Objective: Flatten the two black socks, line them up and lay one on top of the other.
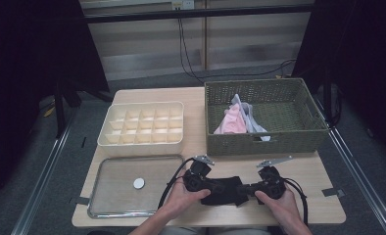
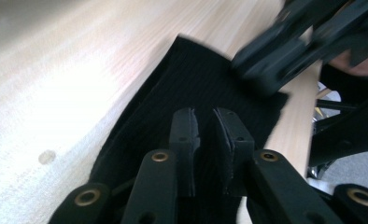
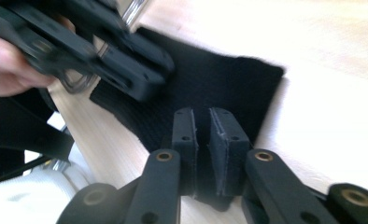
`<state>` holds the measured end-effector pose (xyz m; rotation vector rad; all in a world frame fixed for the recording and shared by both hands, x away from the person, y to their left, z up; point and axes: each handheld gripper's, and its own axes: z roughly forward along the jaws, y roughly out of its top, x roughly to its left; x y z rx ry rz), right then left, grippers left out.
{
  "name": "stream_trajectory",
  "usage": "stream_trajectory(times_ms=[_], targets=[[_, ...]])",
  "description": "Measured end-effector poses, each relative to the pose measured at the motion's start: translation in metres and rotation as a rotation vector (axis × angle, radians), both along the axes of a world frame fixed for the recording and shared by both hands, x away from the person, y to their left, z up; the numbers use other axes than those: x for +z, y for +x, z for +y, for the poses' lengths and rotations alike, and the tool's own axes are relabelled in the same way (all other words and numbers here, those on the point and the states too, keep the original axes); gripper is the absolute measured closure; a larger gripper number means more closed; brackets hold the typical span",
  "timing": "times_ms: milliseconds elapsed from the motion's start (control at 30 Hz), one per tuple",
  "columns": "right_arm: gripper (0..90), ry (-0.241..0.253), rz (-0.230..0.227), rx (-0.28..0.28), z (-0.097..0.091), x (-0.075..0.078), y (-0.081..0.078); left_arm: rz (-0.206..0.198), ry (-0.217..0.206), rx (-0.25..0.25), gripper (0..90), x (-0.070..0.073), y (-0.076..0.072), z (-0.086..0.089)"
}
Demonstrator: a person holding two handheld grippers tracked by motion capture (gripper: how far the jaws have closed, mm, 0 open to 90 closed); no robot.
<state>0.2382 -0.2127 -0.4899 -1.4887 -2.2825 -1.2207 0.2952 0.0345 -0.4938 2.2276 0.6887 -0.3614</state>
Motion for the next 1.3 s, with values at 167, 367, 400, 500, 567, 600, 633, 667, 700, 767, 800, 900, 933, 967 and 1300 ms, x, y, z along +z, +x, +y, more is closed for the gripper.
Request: stream_trajectory(times_ms=[167, 367, 400, 500, 567, 600, 633, 667, 700, 767, 800, 900, 933, 967, 1300], targets=[[61.5, -0.021, 0.001, -0.07, -0.011, 0.001, 0.002, -0.02, -0.003, 0.005, 81.1, -0.002, 0.001, 0.0], [56.3, -0.001, 0.054, -0.06, -0.009, -0.008, 0.001, -0.027, 0.002, 0.014, 83.6, -0.003, 0.0, -0.001], [56.6, 0.007, 0.063, -0.062, -0.008, -0.008, 0.002, -0.02, -0.006, 0.013, 84.0, -0.004, 0.001, -0.001], [59.7, 0.031, 0.078, -0.057, -0.006, -0.01, 0.005, -0.029, -0.008, 0.013, 84.4, -0.004, 0.0, 0.0], [62.4, 0.033, 0.082, -0.055, -0.004, -0.011, 0.005, -0.031, -0.011, 0.011, 84.5, -0.004, 0.0, 0.0], [63.6, 0.032, 0.084, -0.052, -0.003, -0.011, 0.005, -0.029, -0.009, 0.017, 84.5, -0.005, 0.0, 0.0], [64.6, 0.032, 0.088, -0.051, -0.002, -0.011, 0.006, -0.023, -0.017, 0.016, 84.6, -0.005, 0.001, 0.0], [65.7, 0.04, 0.091, -0.048, -0.001, -0.012, 0.006, -0.028, -0.015, 0.016, 84.8, -0.006, 0.001, 0.001], [67.5, 0.051, 0.102, -0.05, -0.001, -0.013, 0.006, -0.028, -0.018, 0.017, 85.1, -0.006, 0.0, 0.001], [71.0, 0.069, 0.117, -0.043, 0.001, -0.015, 0.007, -0.033, -0.023, 0.017, 85.5, -0.006, 0.0, 0.001], [73.6, 0.073, 0.121, -0.039, 0.003, -0.016, 0.006, -0.029, -0.027, 0.022, 85.6, -0.007, 0.0, 0.001], [78.6, 0.072, 0.11, -0.038, 0.005, -0.014, 0.005, -0.055, -0.018, 0.03, 85.8, -0.006, -0.004, 0.001], [80.0, 0.073, 0.097, -0.043, 0.003, -0.013, 0.005, -0.061, -0.009, 0.035, 85.8, -0.005, -0.004, 0.0], [80.9, 0.081, 0.085, -0.053, 0.001, -0.011, 0.005, -0.053, -0.016, 0.031, 85.7, -0.006, -0.004, 0.0], [82.9, 0.129, 0.002, -0.036, 0.003, 0.007, 0.004, -0.072, 0.0, 0.044, 86.0, -0.005, -0.007, -0.003]])
